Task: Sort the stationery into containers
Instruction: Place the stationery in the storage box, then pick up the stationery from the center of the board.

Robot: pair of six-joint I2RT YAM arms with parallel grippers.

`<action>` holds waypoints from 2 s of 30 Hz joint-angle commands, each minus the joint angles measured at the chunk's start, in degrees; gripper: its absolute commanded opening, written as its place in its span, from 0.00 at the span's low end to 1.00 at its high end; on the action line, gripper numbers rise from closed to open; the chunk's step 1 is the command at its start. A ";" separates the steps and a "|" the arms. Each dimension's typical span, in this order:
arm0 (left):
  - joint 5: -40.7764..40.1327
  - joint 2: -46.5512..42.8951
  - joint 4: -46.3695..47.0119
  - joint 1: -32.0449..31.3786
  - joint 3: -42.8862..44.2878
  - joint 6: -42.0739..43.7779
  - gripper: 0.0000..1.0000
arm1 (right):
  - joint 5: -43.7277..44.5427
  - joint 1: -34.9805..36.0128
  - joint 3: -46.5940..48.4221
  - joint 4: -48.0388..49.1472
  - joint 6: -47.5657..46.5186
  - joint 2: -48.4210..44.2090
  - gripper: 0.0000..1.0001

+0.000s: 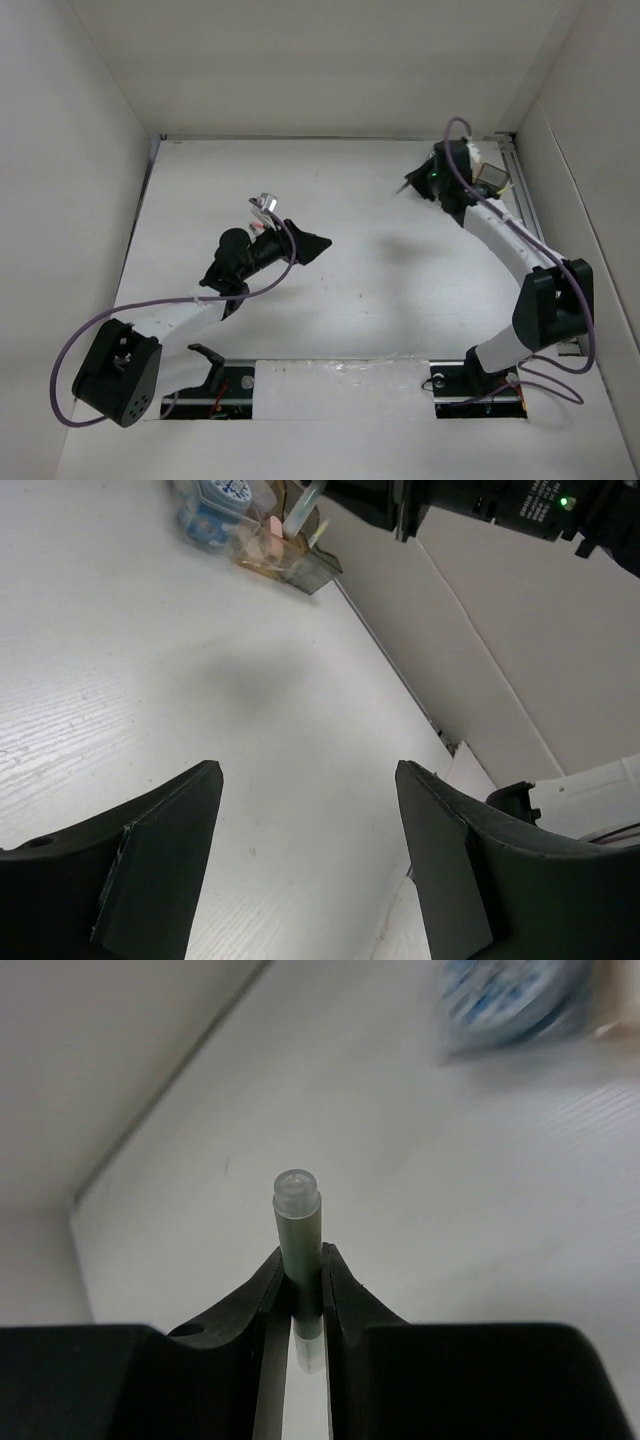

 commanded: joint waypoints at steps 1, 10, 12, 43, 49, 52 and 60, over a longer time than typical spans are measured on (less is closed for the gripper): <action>-0.13 -4.14 -0.74 -0.12 -0.54 1.94 0.67 | 16.69 -9.89 5.18 -5.17 1.03 -2.69 0.01; -1.97 -9.15 -4.96 -0.12 -1.15 1.41 0.65 | 30.85 -20.19 17.48 -13.34 1.04 6.71 0.08; -2.59 -9.68 -5.49 -0.12 -1.15 1.41 0.65 | 33.48 -20.81 20.64 -15.80 0.51 9.42 0.08; -16.99 -10.12 -17.79 -0.12 1.04 0.89 0.62 | 43.16 -17.48 25.75 -19.33 -4.24 26.49 0.38; -30.34 -11.18 -27.46 -0.12 2.80 -1.05 0.56 | 42.63 -17.47 26.28 -21.08 -2.40 25.27 0.47; -36.39 -11.70 -30.44 -0.12 3.33 -2.71 0.55 | 40.62 -17.47 26.28 -21.08 -1.70 21.23 0.48; -47.67 -4.07 -39.23 1.45 7.28 -7.73 0.47 | 20.71 -11.08 14.36 -11.00 0.60 1.12 0.28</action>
